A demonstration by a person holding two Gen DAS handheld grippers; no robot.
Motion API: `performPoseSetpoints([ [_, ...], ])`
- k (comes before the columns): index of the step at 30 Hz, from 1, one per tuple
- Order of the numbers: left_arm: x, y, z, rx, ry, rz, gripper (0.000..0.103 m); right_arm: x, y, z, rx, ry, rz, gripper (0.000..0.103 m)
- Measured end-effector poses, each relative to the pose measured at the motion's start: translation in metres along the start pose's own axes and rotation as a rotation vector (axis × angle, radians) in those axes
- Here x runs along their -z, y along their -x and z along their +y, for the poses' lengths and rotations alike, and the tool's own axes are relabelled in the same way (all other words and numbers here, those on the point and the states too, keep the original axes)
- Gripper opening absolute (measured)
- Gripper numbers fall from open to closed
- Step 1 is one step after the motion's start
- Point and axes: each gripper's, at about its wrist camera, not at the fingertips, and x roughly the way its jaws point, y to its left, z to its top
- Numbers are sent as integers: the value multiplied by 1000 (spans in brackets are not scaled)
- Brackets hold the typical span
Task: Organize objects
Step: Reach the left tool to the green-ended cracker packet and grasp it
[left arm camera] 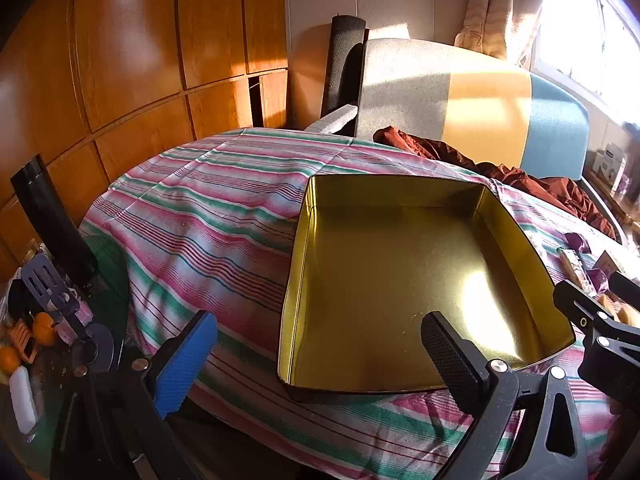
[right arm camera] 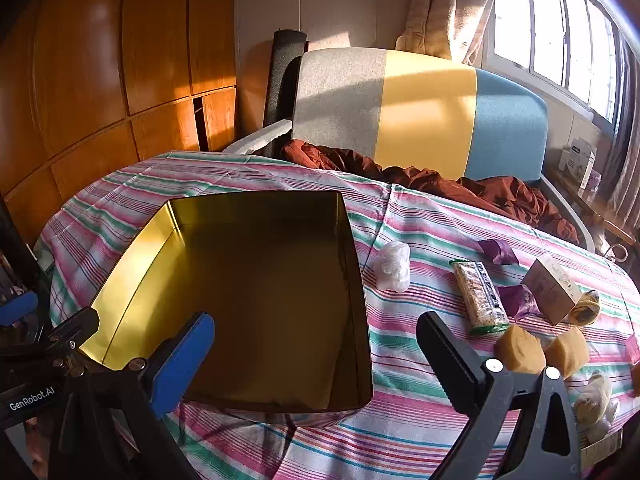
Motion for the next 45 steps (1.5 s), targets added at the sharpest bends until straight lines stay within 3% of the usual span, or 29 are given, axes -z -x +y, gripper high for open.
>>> performPoseSetpoints([
  [21,6,-2,-21,51,-94,10,103,6,1,-28,39,-43,17,103],
  [35,13,2,-63,275,-261,44,103,8,18,-93,128,-129,21,103],
  [39,14,4,-90,352,-336,57,103,9,34,-134,156,-189,33,103],
  [45,18,3,-135,494,-426,125,103,19,79,-213,267,-306,33,103],
])
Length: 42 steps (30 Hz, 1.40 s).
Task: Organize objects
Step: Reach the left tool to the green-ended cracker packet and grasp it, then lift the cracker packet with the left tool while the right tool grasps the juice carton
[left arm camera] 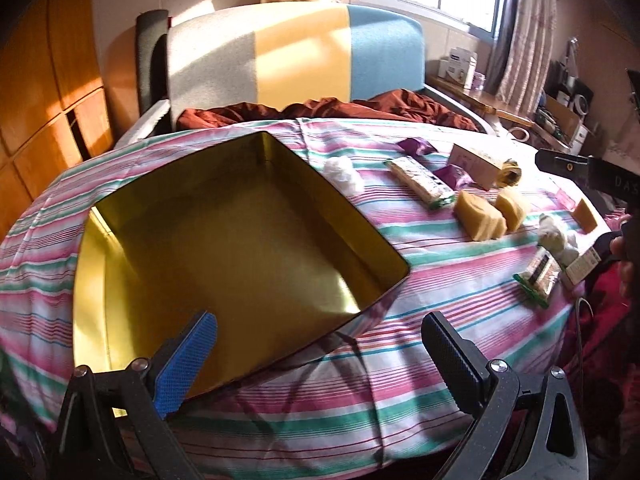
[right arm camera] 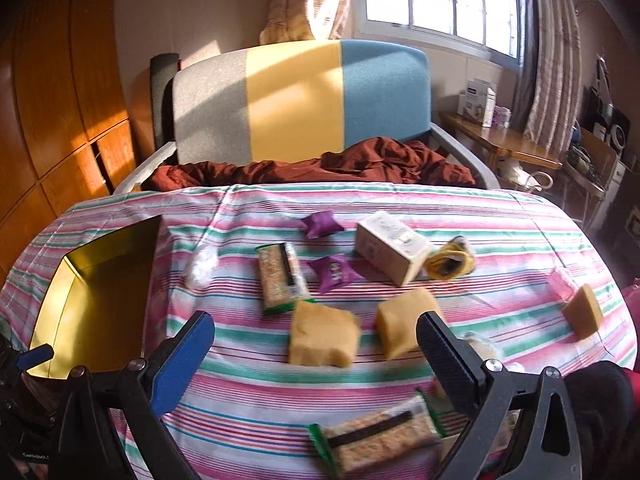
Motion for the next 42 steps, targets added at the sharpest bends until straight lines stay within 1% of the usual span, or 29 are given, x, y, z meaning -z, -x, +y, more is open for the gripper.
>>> performPoseSetpoints([
  [5,-19,-20,-41,133,-116,32,103,-3,24,-72,113,-117,-5,103],
  [9,-29,-36,-84,251,-224,44,103,2,40,-103,192,-143,-4,103],
  [11,-31,-43,-108,290,-303,33,103,6,45,-114,212,-158,-3,103],
  [13,-33,-52,-130,295,-371,24,103,8,51,-123,224,-173,-5,103],
  [17,-37,-74,-168,328,-458,38,103,12,57,-135,235,-183,-6,103],
  [20,-38,-85,-193,382,-519,71,103,17,54,-137,232,-180,8,103],
  [24,-33,-99,-223,379,-615,87,103,23,49,-140,229,-172,29,103],
  [28,-29,-112,-243,384,-651,126,103,27,48,-142,231,-165,42,103],
  [32,-27,-118,-259,384,-683,102,102,32,44,-147,234,-182,62,103],
  [34,-27,-123,-265,396,-687,114,91,34,43,-147,237,-182,71,103],
  [35,-27,-127,-266,409,-682,131,88,35,41,-145,238,-178,77,103],
  [36,-26,-131,-267,427,-670,154,82,37,39,-143,239,-171,84,103],
  [37,-26,-134,-266,444,-653,174,77,37,38,-141,234,-163,90,103],
  [38,-25,-132,-264,450,-635,159,75,37,36,-139,230,-155,98,103],
  [39,-24,-131,-261,455,-624,149,62,37,34,-137,222,-147,106,103],
  [40,-24,-128,-258,459,-616,140,51,37,32,-135,216,-137,118,103],
  [42,-23,-125,-247,460,-581,138,47,36,27,-130,213,-109,145,101],
])
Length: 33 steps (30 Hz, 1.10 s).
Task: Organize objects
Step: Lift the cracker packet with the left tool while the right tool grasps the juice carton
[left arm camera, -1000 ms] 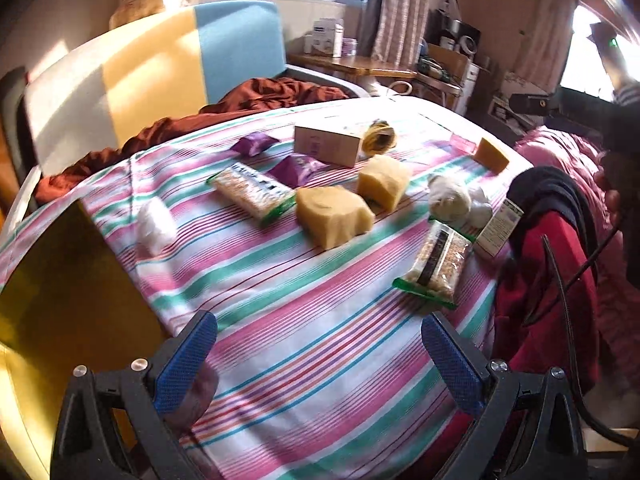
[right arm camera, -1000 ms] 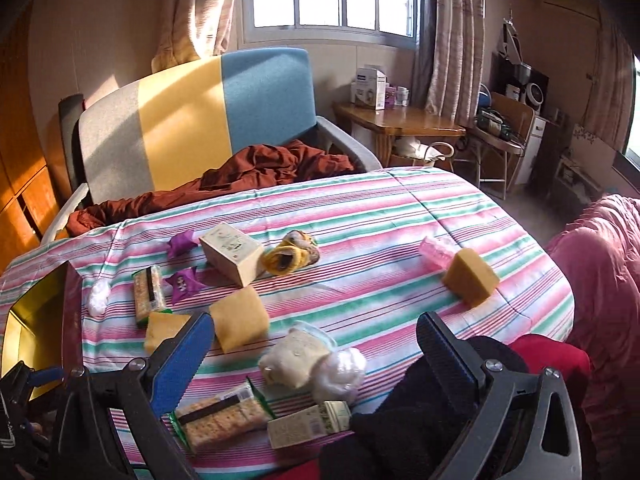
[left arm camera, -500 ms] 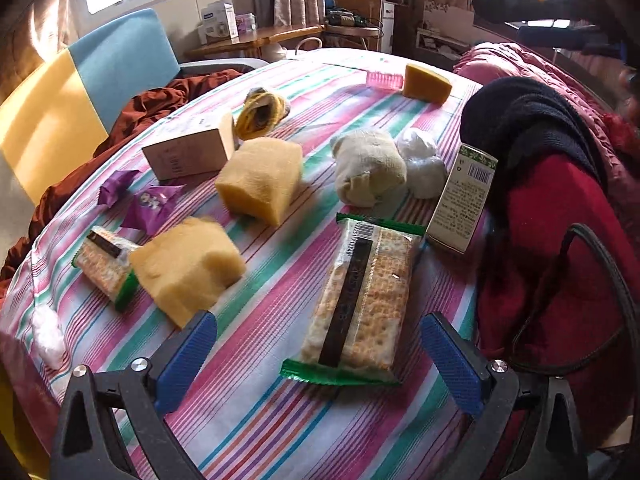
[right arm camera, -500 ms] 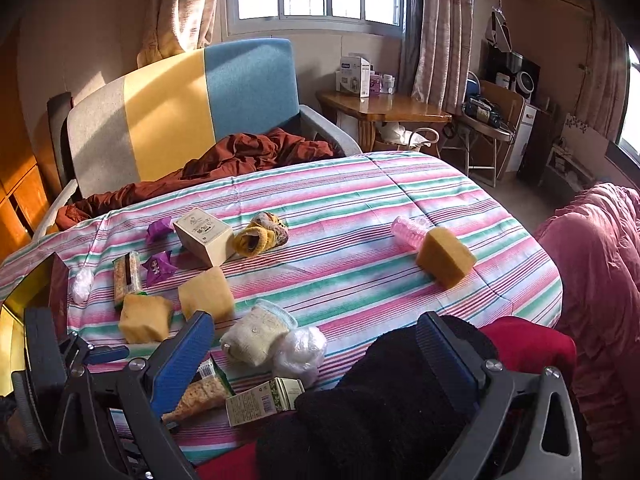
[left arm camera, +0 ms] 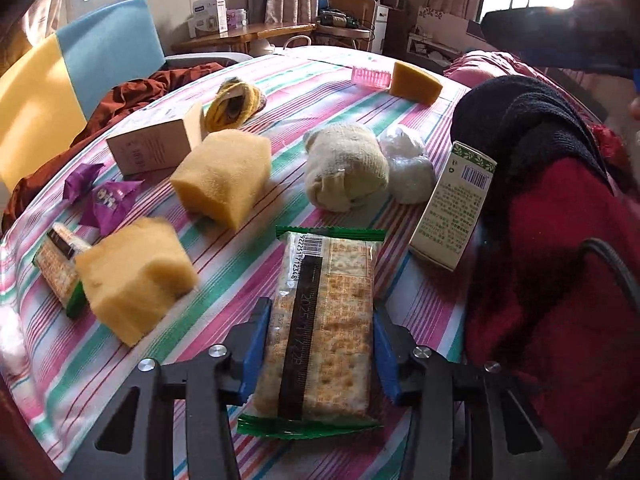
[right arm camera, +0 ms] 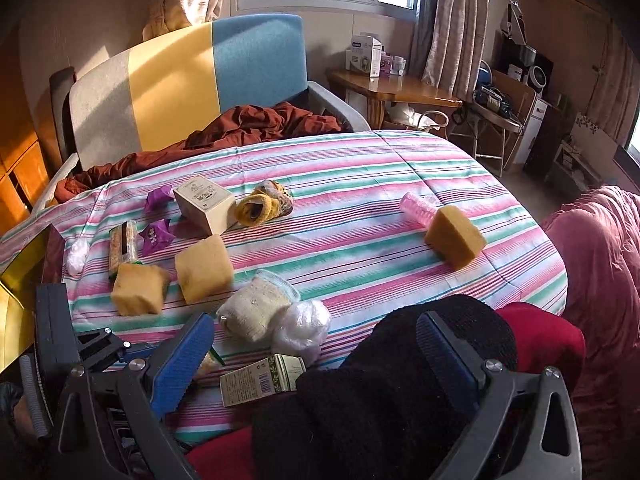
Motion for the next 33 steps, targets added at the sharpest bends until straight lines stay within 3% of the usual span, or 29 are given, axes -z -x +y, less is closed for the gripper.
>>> performPoseSetpoints([
  [11,77,54,50,-94,226,-110,47,16,-31,54,-23,320,244,97],
  [24,84,56,53,-96,259,-155,48,29,-87,91,144,554,529,97],
  [26,85,56,53,-92,265,-161,48,32,-91,87,145,554,546,78],
  [28,86,57,53,-88,270,-164,48,29,-87,84,129,529,529,77],
  [33,92,65,58,-90,306,-157,47,10,-61,100,-37,454,436,77],
])
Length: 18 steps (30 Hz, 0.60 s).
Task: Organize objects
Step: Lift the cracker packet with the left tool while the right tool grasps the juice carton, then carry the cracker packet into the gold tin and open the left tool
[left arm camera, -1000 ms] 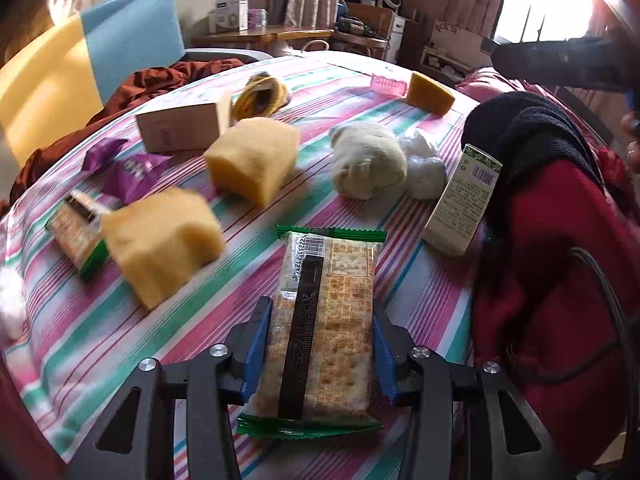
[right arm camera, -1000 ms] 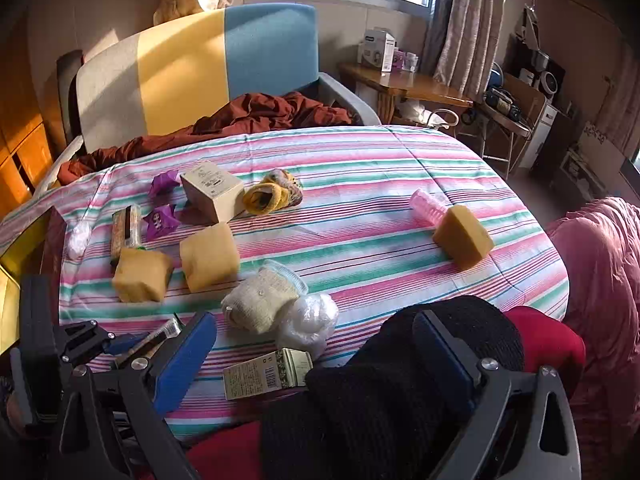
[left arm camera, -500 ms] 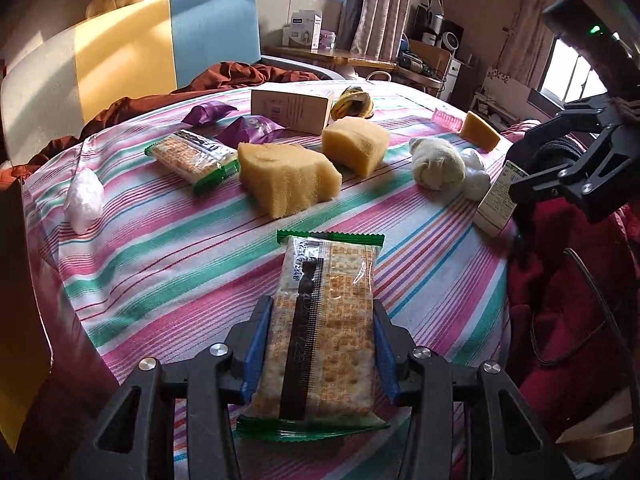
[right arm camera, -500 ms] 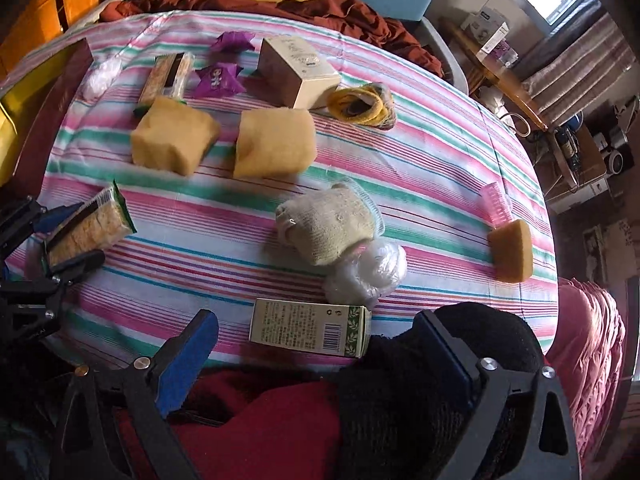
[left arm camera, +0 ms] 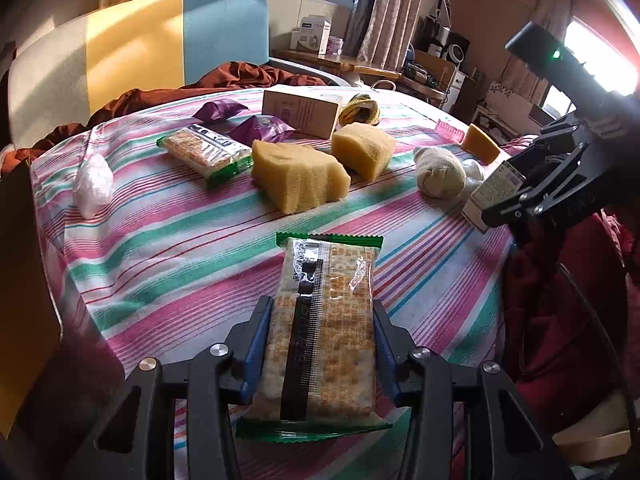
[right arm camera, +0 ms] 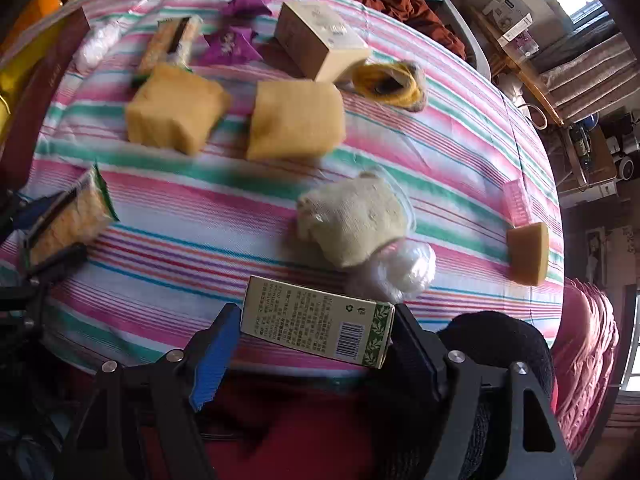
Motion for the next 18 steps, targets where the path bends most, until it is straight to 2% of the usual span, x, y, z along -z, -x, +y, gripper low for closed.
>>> performPoseSetpoints([
  [4,6,9,6,-25,27,6,47,-19,-7,19,-94,-51,-40,77],
  [8,12,14,10,-40,28,5,48,-31,-30,30,-178,-86,-4,77],
  [9,12,14,10,-37,23,7,48,-33,-29,31,-186,-91,-23,77],
  [11,12,14,8,-22,17,9,57,-34,-34,33,-197,-93,-26,77],
  [13,10,13,5,-4,5,18,72,-35,-38,33,-217,-106,-16,77],
  [15,8,13,2,-17,-3,26,81,-37,-41,34,-230,-113,-15,77],
  [18,6,11,5,-42,-1,35,83,-37,-41,36,-238,-113,-12,77],
])
